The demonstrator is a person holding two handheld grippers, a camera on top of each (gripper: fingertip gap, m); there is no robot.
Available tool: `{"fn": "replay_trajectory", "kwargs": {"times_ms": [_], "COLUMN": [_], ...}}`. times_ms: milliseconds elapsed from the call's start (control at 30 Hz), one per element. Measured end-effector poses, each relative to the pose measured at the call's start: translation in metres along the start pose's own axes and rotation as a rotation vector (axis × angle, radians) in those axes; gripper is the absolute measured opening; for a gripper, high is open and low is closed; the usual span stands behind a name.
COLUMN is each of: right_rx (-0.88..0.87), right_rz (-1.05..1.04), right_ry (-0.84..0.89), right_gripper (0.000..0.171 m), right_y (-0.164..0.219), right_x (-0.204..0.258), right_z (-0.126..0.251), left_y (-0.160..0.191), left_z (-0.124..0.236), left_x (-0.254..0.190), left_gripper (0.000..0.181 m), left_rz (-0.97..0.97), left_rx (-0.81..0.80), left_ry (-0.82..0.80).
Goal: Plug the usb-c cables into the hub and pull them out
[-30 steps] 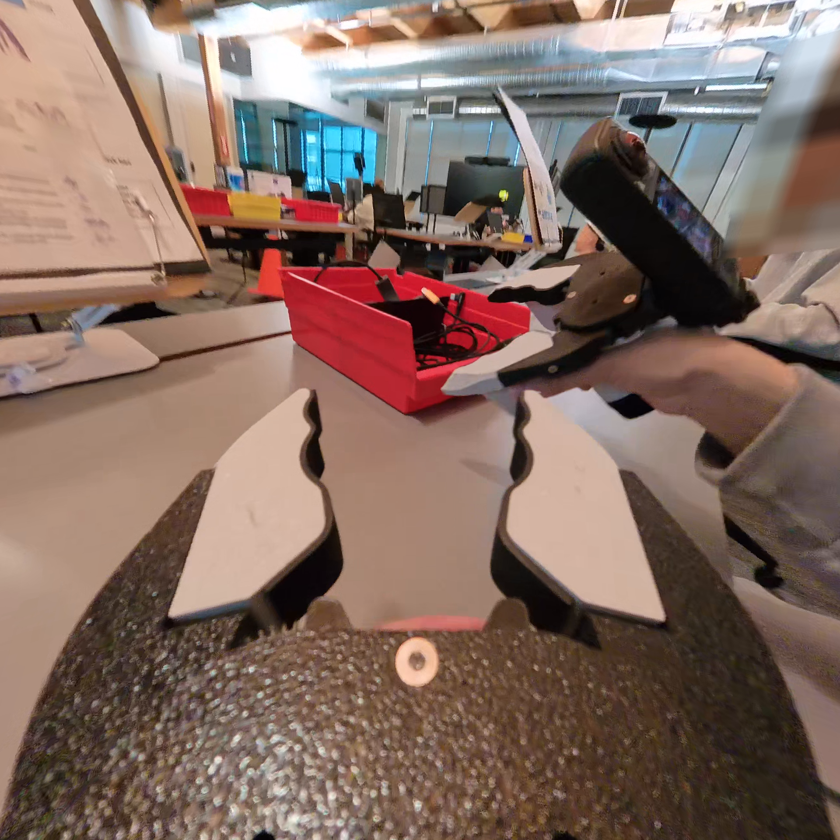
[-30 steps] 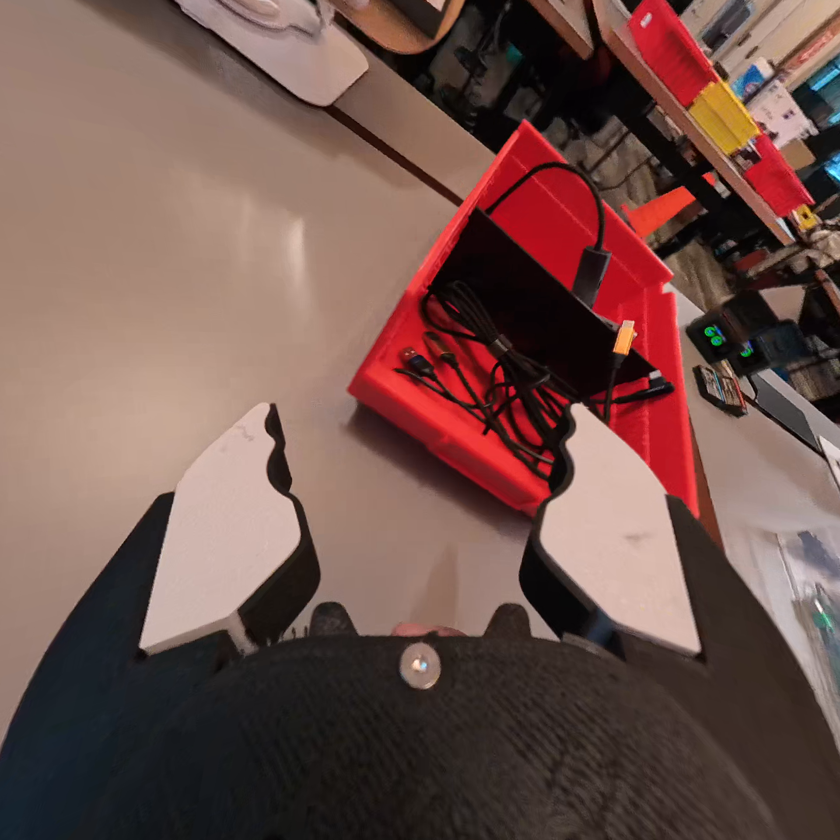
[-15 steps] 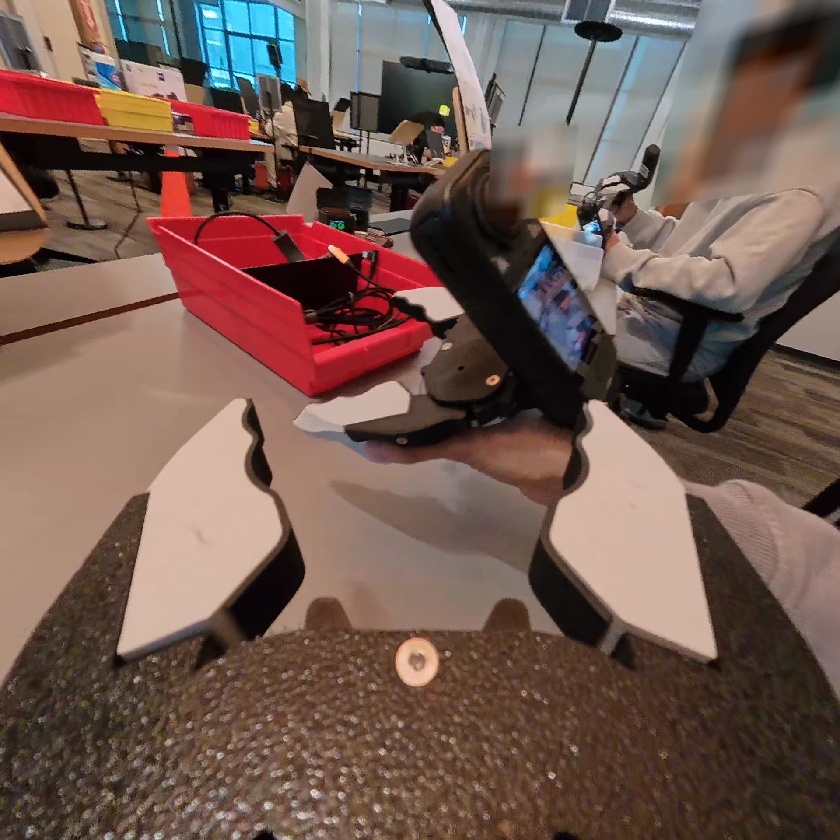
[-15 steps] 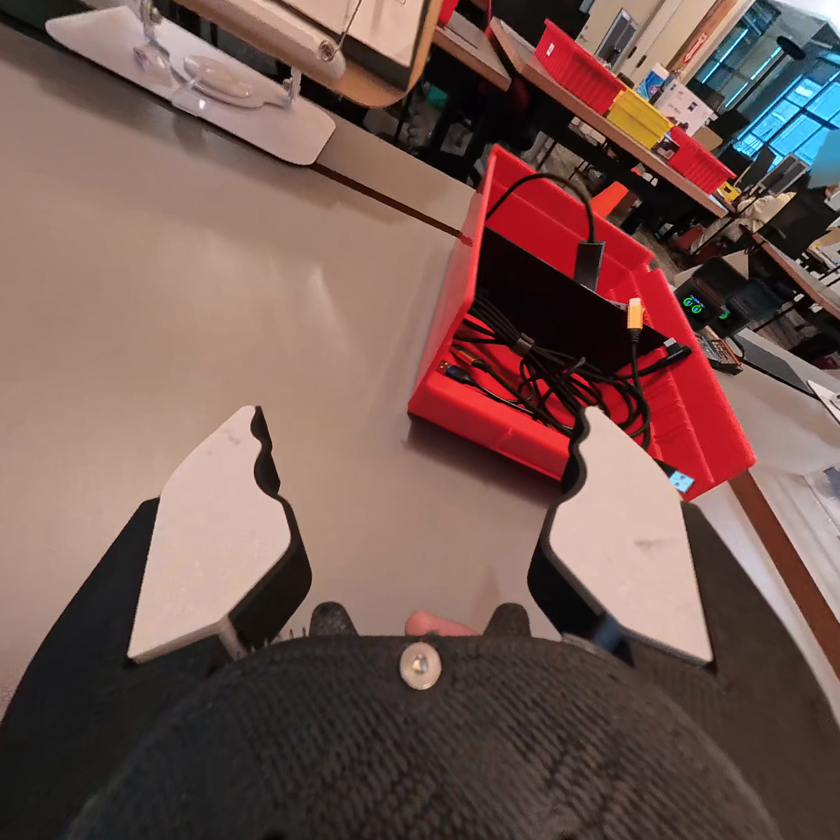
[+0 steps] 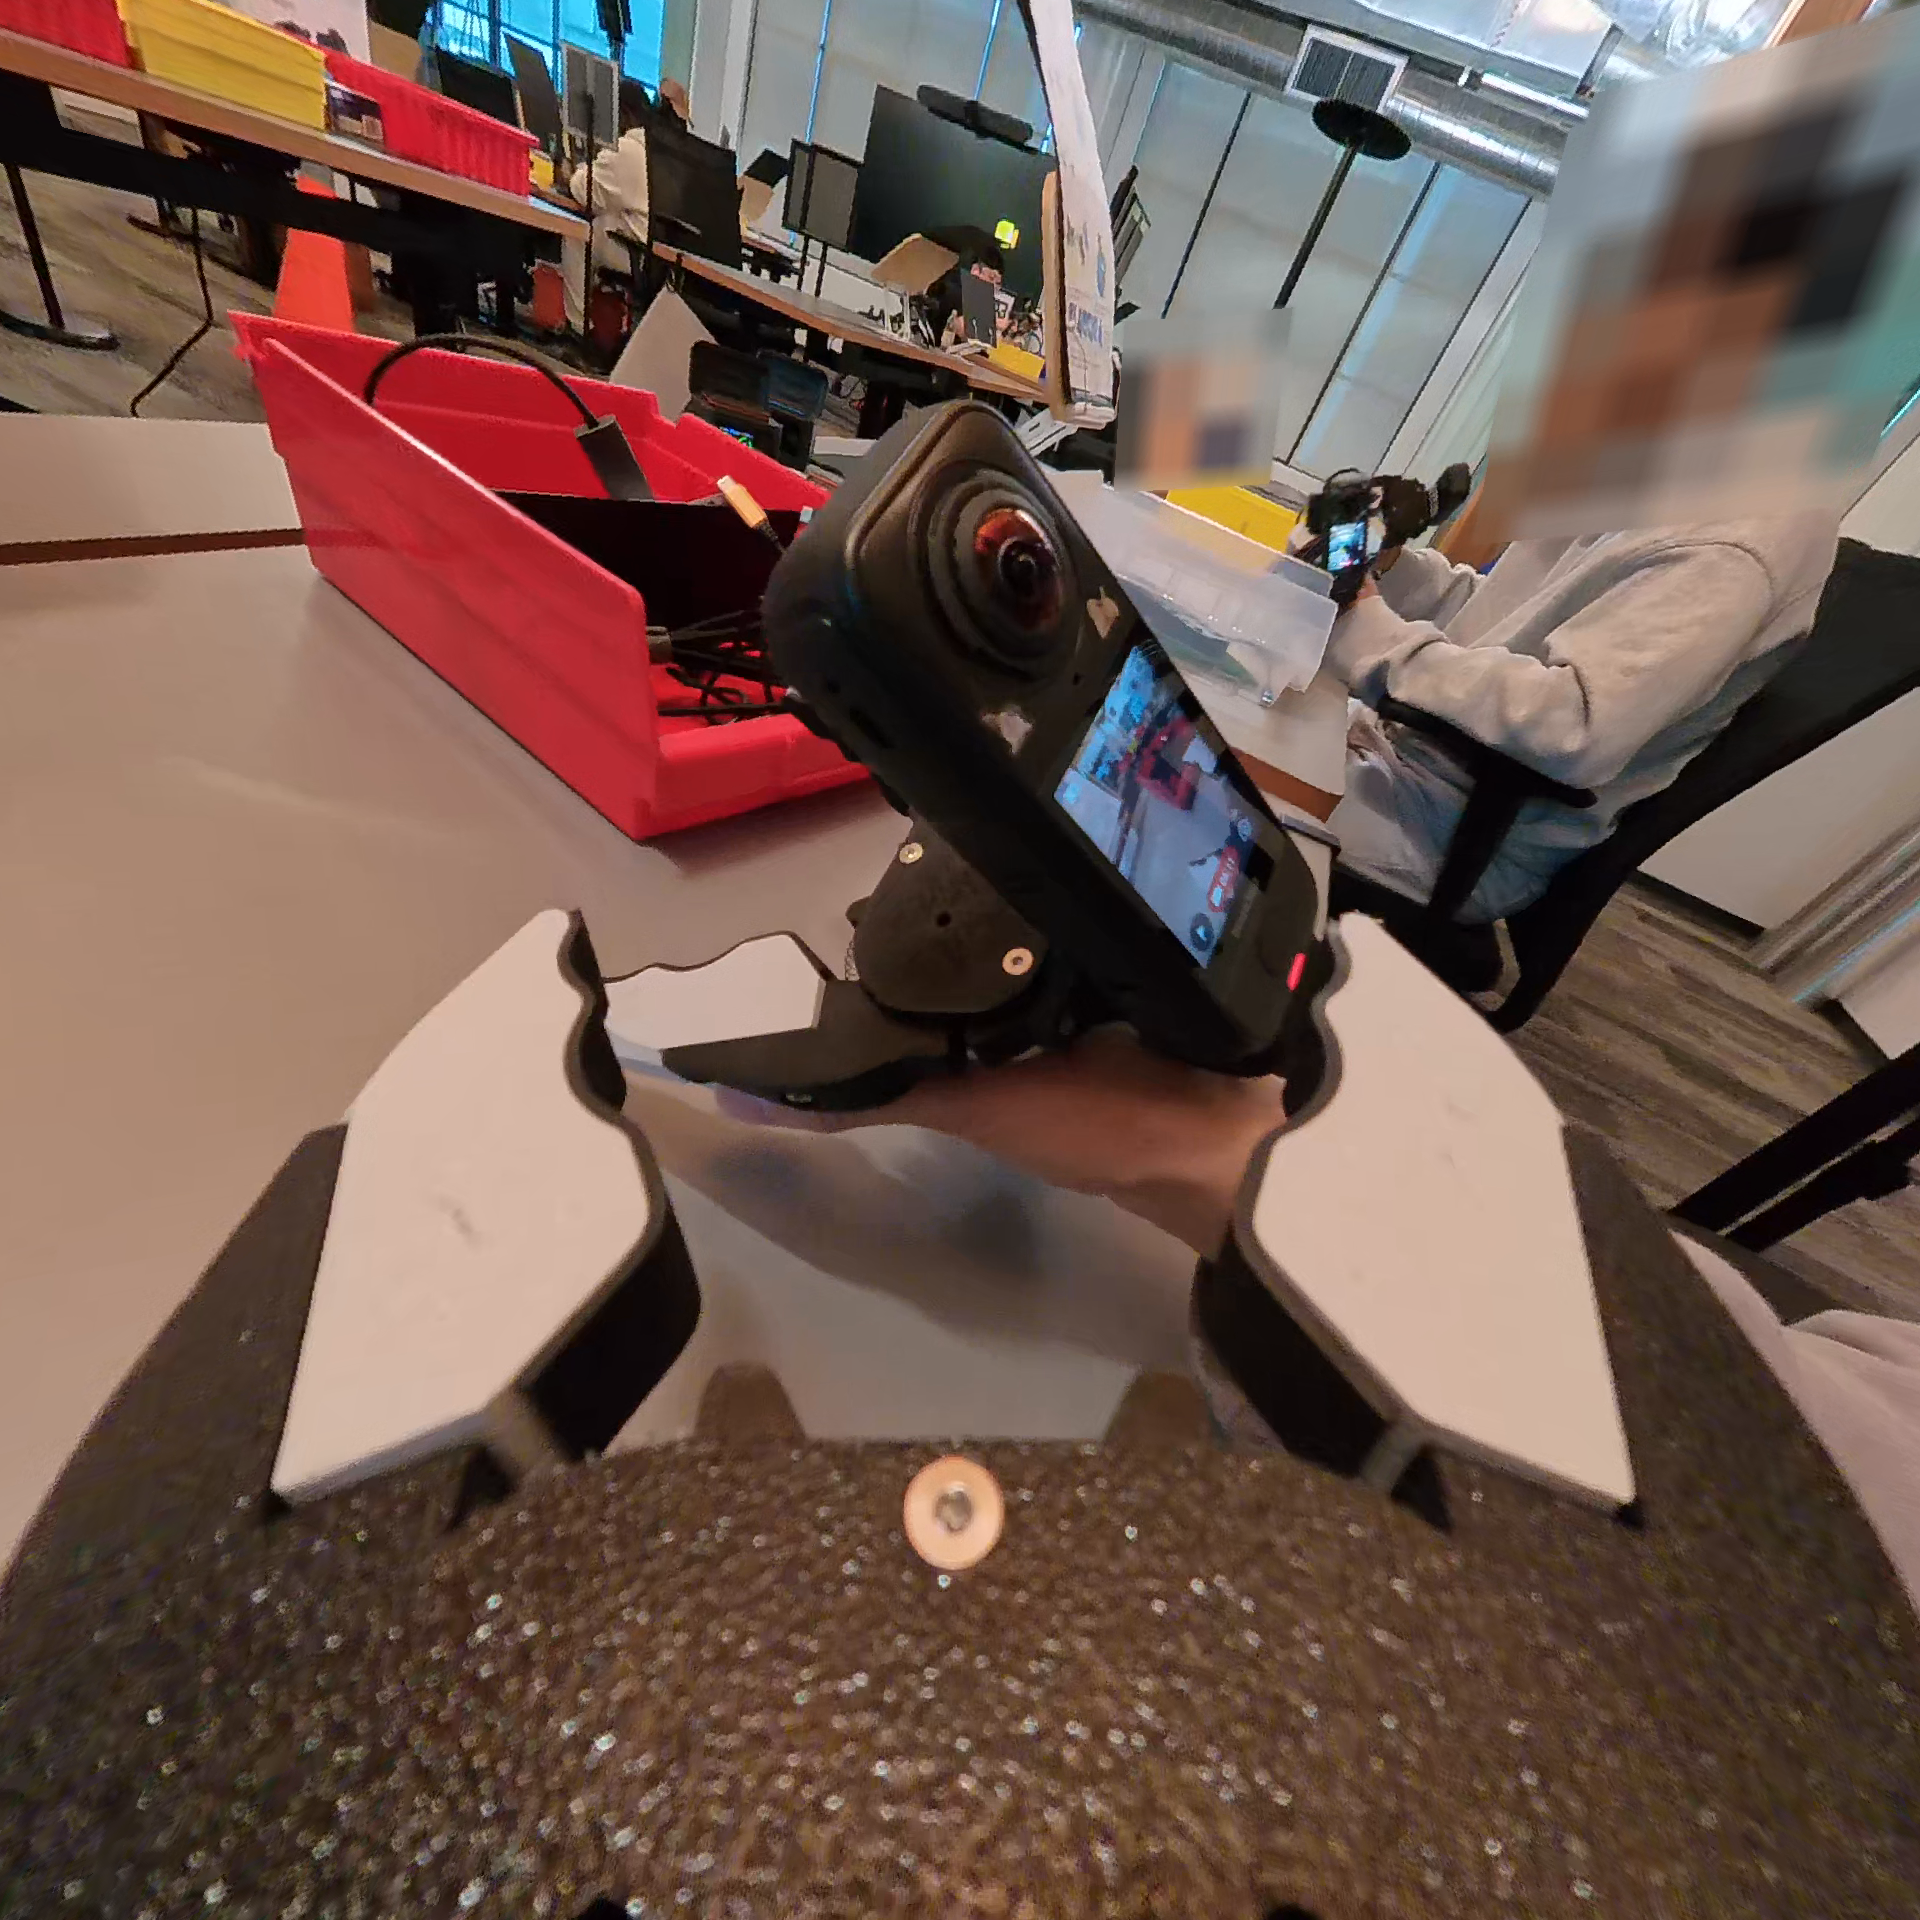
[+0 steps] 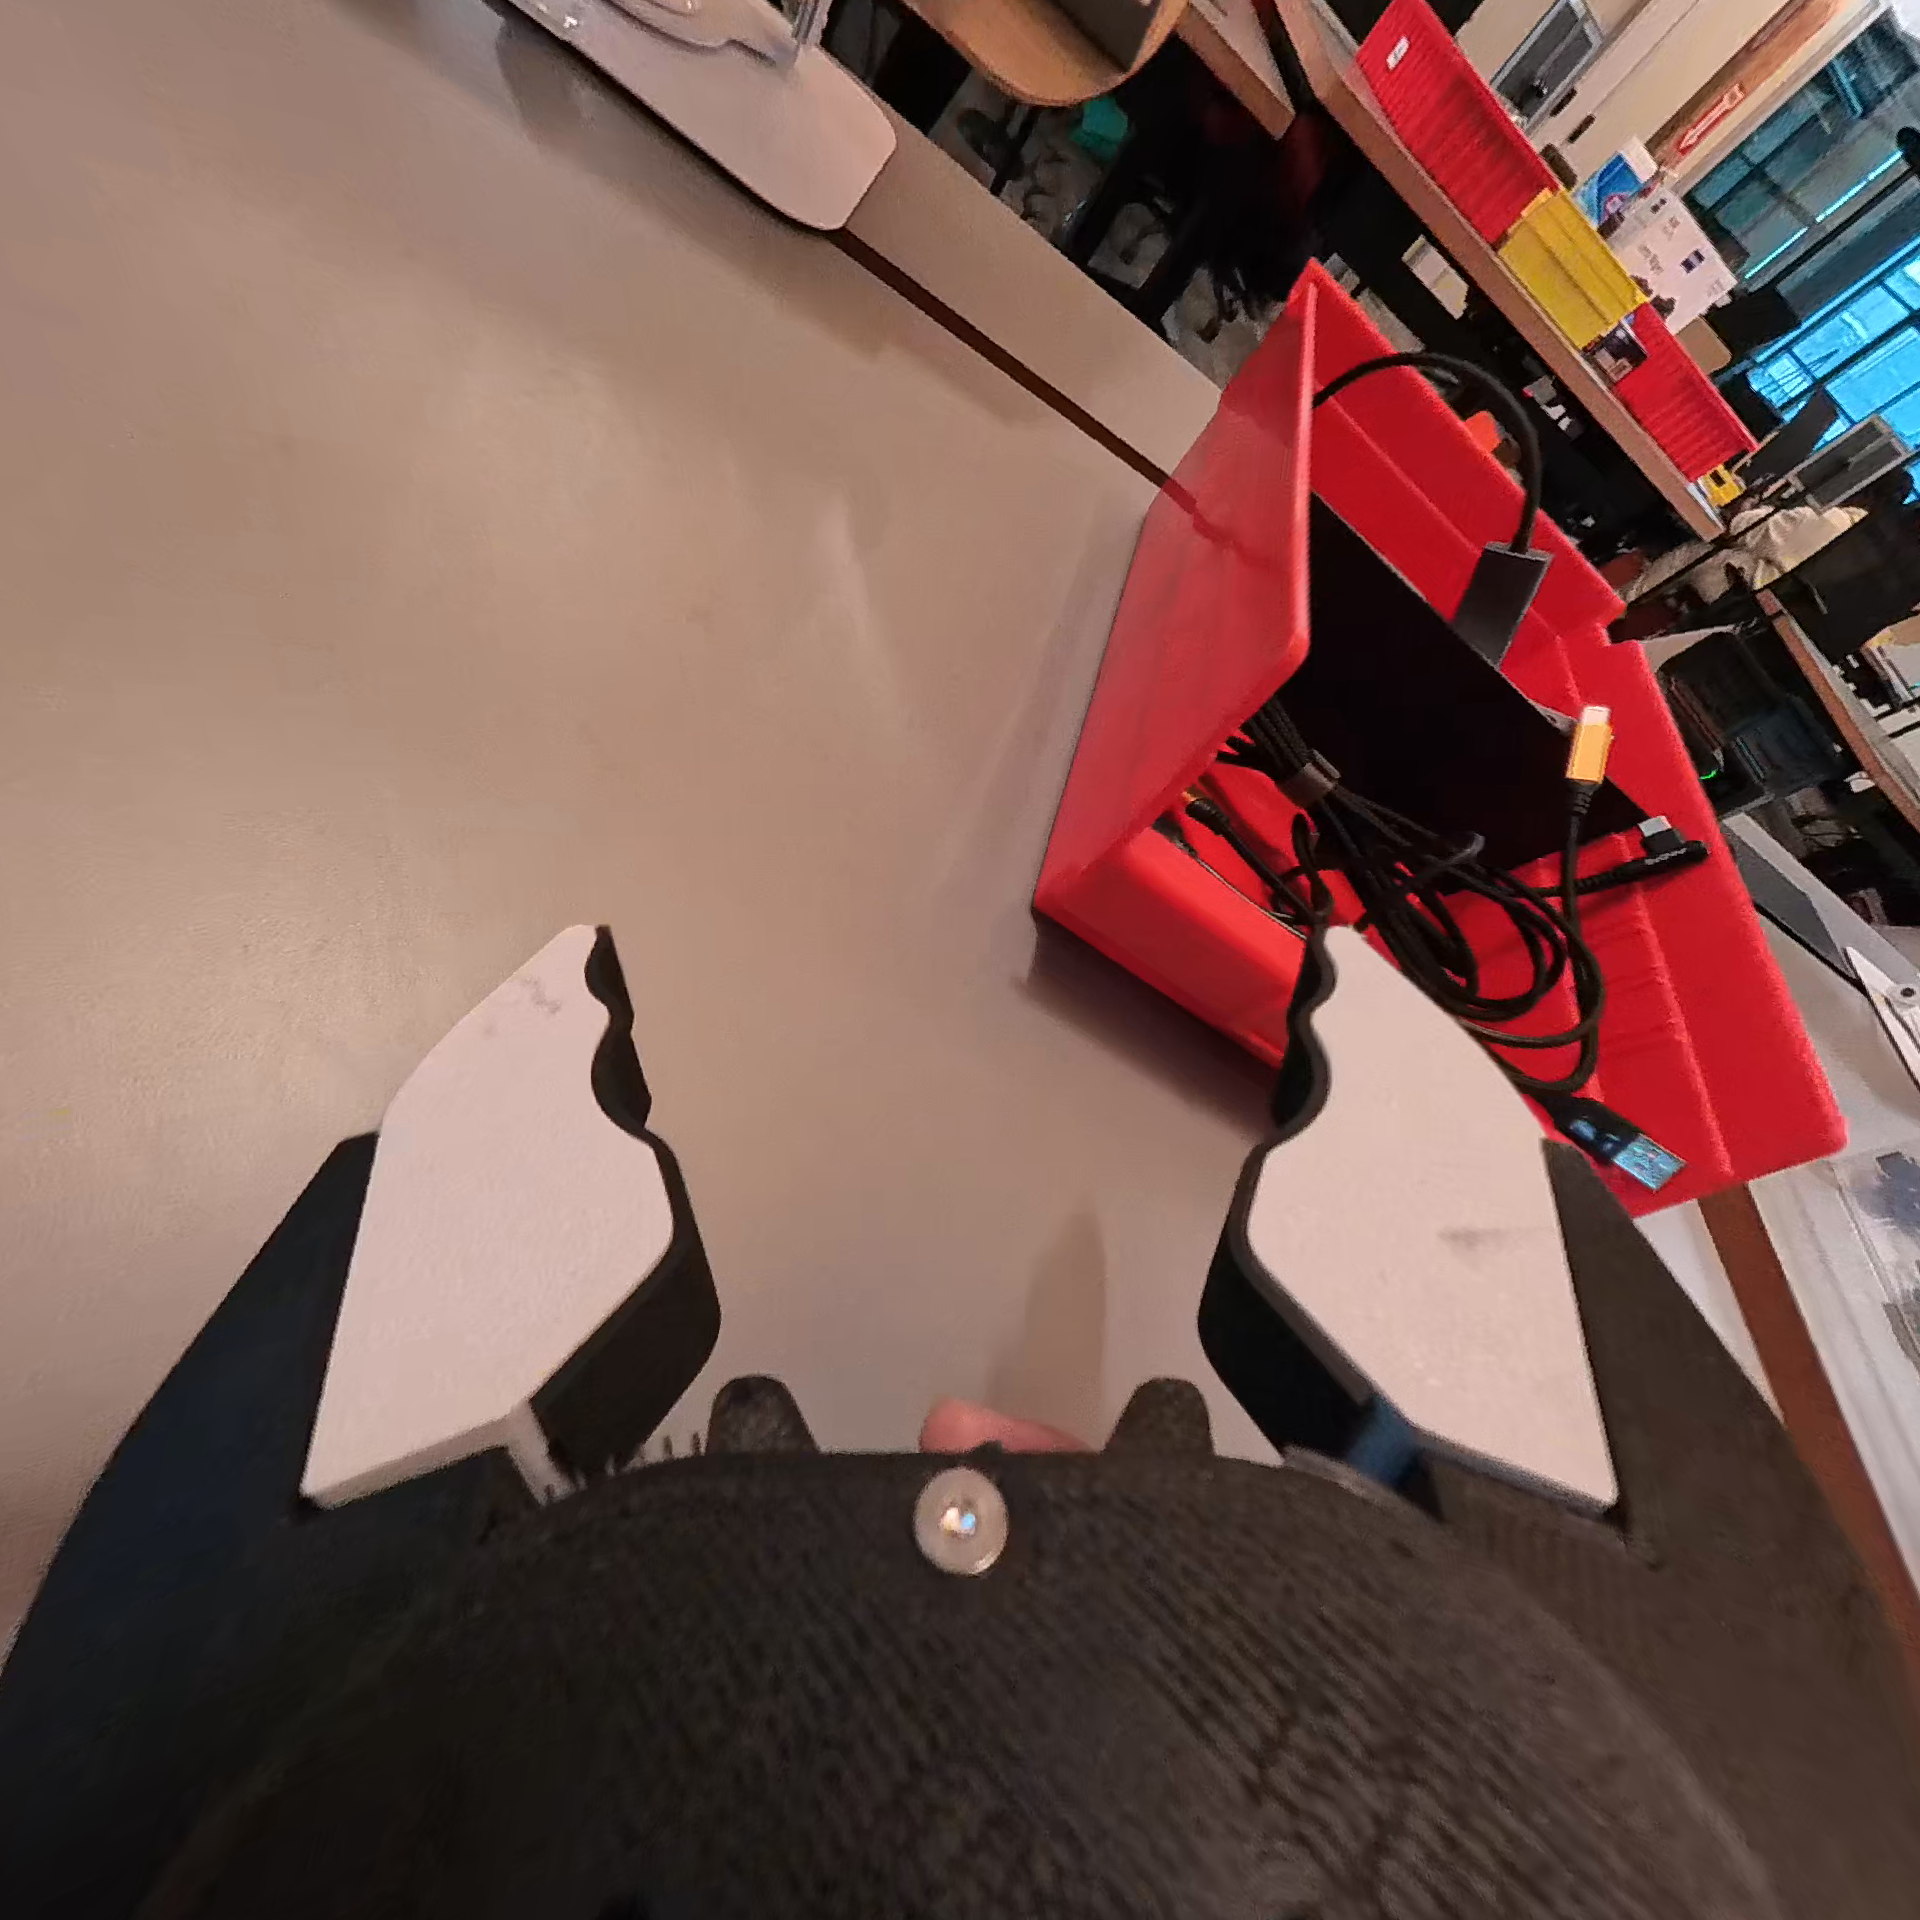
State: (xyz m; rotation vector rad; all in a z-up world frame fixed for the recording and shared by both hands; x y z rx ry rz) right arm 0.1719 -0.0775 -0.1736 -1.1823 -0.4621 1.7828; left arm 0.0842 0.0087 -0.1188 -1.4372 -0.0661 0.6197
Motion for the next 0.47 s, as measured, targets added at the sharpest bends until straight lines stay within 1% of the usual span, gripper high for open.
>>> {"fn": "replay_trajectory", "kwargs": {"times_ms": [200,467], "right_rx": [0.009,0.021], "right_rz": [0.021,0.036], "right_ry": [-0.014,-0.013], "right_gripper": [0.117,0.117], "right_y": [0.002,0.005], "right_x": [0.007,0.012], "right_z": [-0.003,-0.007], "left_y": [0.004,0.007], "left_z": [-0.002,-0.003], "left_x": [0.006,0.013], "left_gripper": [0.124,0.128], "left_rz": [-0.061,-0.058], "left_rx": [0.033,0.039], "left_ry": [-0.059,-0.095]}}
Point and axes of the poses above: each gripper's, where its closed fingertips meet, z back along the fingers, y out of its underside, x = y × z across the jaws, the point moved 5 cm from there along z, back along the fingers, and after that the axes turned 4 degrees about x, right-handed, at the moved point
